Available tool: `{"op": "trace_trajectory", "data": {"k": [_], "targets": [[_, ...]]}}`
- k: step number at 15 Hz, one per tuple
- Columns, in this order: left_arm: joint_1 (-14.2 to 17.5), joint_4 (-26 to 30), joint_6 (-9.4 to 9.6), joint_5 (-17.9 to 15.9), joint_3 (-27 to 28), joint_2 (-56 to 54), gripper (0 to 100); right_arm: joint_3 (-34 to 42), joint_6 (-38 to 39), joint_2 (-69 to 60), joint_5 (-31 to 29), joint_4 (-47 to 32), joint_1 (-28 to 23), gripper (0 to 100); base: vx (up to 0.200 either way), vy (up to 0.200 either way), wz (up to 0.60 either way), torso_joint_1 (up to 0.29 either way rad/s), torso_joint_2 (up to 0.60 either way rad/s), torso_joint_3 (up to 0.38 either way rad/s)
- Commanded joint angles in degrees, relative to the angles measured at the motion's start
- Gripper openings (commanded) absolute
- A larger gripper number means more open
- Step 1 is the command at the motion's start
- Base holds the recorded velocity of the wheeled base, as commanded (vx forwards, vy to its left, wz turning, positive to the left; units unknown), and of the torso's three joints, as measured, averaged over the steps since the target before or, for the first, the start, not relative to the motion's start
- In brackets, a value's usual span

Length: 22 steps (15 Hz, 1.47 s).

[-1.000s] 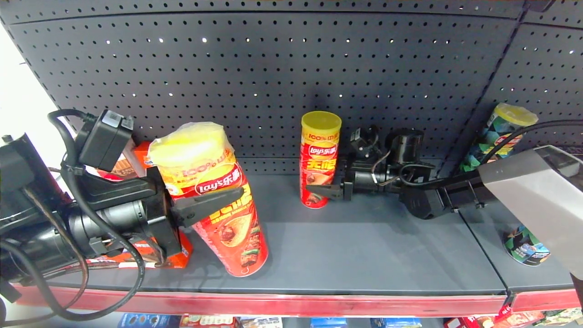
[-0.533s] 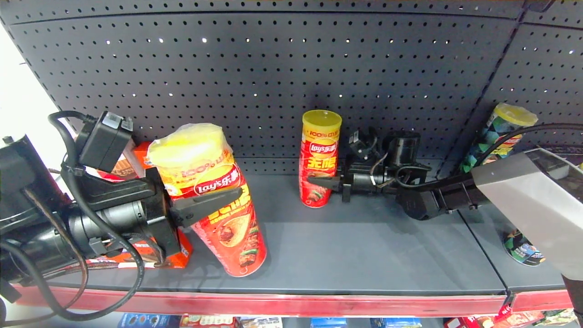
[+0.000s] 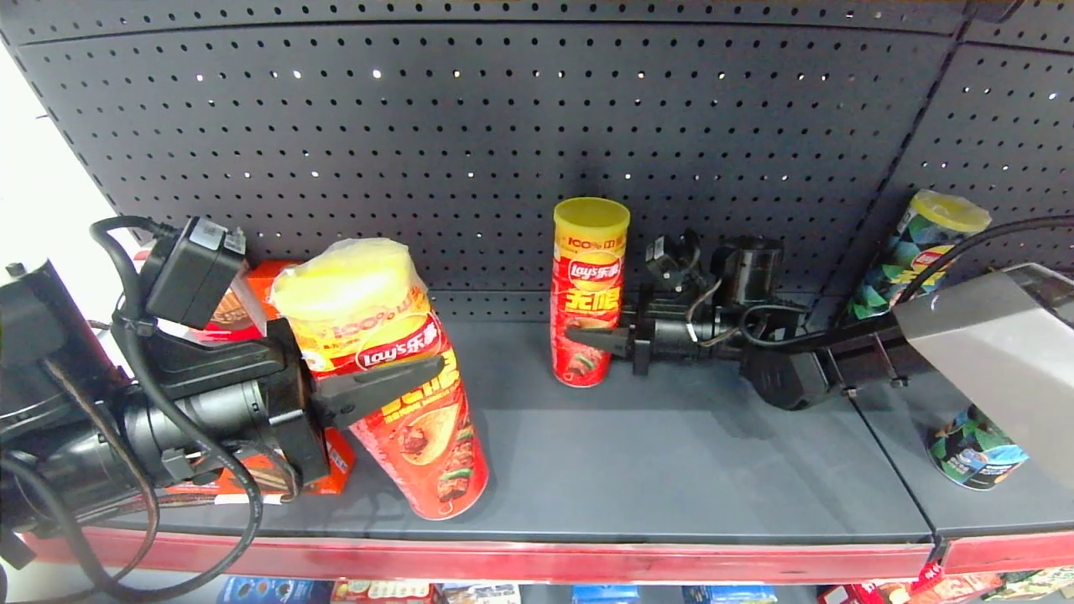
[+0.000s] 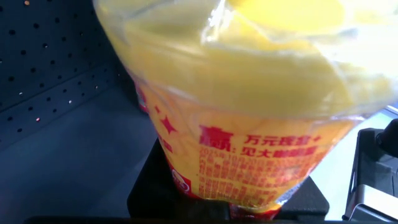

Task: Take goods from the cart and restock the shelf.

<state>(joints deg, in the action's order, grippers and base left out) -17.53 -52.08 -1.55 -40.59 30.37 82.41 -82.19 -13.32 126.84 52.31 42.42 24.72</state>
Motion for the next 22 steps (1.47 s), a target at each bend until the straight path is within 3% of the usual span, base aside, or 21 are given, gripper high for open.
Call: {"op": "trace_trajectory", "data": {"k": [1,4,6,7,8,12,16,22], "targets": [[0.0,0.0,-0.03,0.0,0.0,-0.1,0,6.0,0.1,-6.3,-1.6,2.7,2.3,0,0.000,0.000,0.00,0.000,0.00,0.000],[0.0,0.0,-0.03,0.0,-0.2,-0.2,0,18.0,0.1,-12.4,-4.9,8.6,5.2,0,0.000,0.000,0.00,0.000,0.00,0.000],[0.0,0.0,-0.03,0.0,-0.2,-0.2,0,20.0,0.1,-13.1,-5.6,9.9,5.6,0,0.000,0.000,0.00,0.000,0.00,0.000],[0.0,0.0,-0.03,0.1,-0.6,-0.2,0,31.0,0.0,-17.3,-6.8,15.0,6.1,0,0.000,0.000,0.00,0.000,0.00,0.000],[0.0,0.0,-0.03,0.0,-0.6,-0.3,0,37.4,-0.1,-19.5,-6.7,18.1,6.7,0,0.000,0.000,0.00,0.000,0.00,0.000],[0.0,0.0,-0.03,0.1,-0.6,-0.2,0,49.6,0.0,-22.3,-6.6,26.4,6.7,0,0.000,0.000,0.00,0.000,0.00,0.000],[0.0,0.0,-0.03,0.1,-0.5,-0.1,0,52.9,0.0,-20.5,-6.4,30.6,6.5,0,0.000,0.000,0.00,0.000,0.00,0.000],[0.0,0.0,0.05,0.1,-0.6,-0.1,0,49.6,0.0,-16.7,-6.3,31.4,6.3,0,0.000,0.000,0.00,0.000,0.00,0.000]]}}
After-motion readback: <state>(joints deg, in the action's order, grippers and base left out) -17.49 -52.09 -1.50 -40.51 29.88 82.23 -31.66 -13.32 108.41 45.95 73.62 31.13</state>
